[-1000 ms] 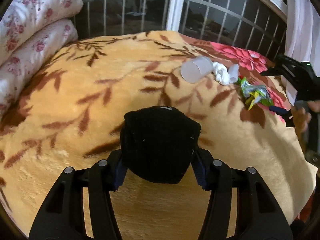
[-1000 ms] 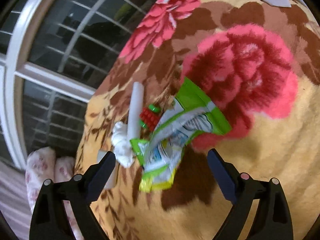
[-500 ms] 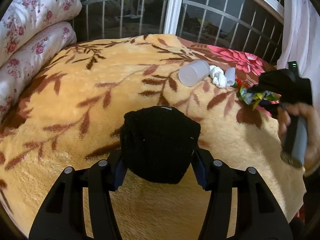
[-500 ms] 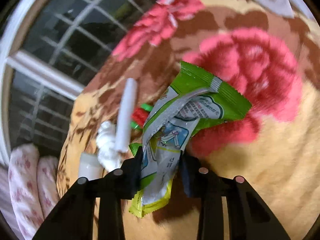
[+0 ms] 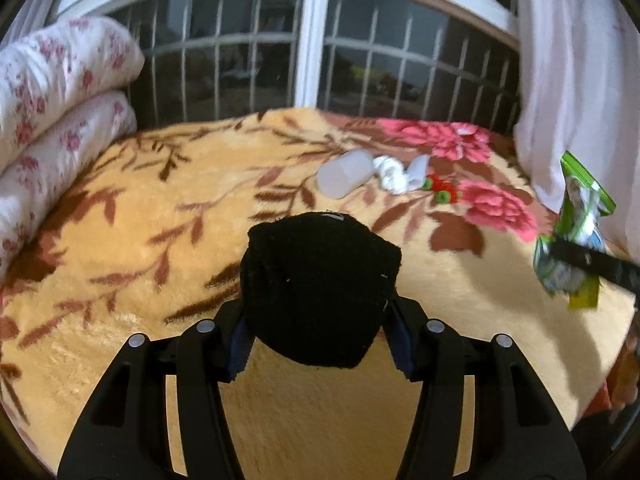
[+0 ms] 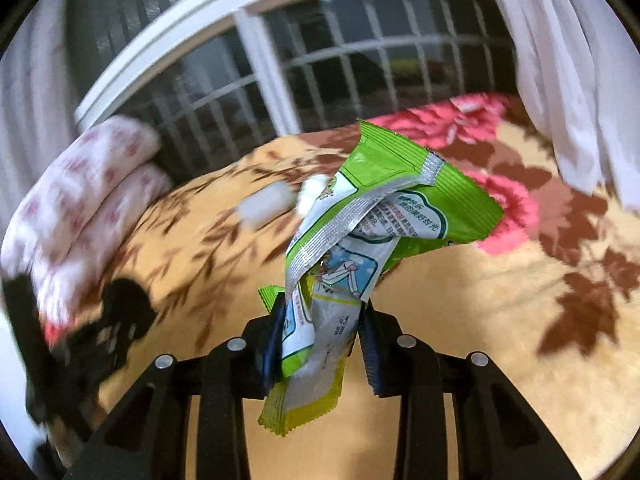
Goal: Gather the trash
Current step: 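Grasp the green snack wrapper with the right gripper while the left holds the cloth, then lower both tools over the orange bin and open both grippers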
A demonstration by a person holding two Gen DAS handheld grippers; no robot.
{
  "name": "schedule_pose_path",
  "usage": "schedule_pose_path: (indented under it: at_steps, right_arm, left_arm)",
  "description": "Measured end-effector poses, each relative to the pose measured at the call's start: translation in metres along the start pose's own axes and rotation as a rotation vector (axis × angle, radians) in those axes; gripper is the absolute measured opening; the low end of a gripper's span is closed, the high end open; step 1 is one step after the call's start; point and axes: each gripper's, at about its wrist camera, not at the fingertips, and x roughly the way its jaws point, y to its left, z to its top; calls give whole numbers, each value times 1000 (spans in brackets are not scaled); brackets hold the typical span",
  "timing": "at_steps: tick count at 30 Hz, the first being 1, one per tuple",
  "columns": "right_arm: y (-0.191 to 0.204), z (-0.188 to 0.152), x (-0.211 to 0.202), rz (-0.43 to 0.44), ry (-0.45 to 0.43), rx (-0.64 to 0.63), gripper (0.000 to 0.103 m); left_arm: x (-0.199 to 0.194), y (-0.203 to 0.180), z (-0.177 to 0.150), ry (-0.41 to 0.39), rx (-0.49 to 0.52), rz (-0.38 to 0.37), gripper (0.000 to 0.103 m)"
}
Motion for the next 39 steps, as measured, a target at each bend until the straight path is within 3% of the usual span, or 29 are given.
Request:
schedule_pose_path:
  at_steps: [4,10,14,17,21,26,31,39]
  right_arm:
    - [24,-36,-43,60,-9,-115,34]
    - [58,-104,-89,156,22,-294,34]
    - [74,-148,-106,212,65,-384,35]
    - [71,-169,-109,230,121,-373,35]
    - [66,-191,-99,233,233,-359,35]
    - [67,-222,-74,172,385,-388,35]
    - [54,-245,-45,186,519,-327,36]
    - [36,-259,-15,159,649,-259,37]
  left_arm:
    - [-37,-7,-19,-40,28,-46,54]
    - [-99,-14,-69,-29,31,-84,54]
    - [-123,-23,-106,32,68,-85,54]
    - [-130,-34,-135,89,134,-73,54]
    - [-124,-42,-167,190,187,-79,54]
    - [-100,-47,-197,325,226,-99,54]
    - [-65,-41,-221,494,205,-119,54]
    - [-40,-36,-237,609,203,-90,54]
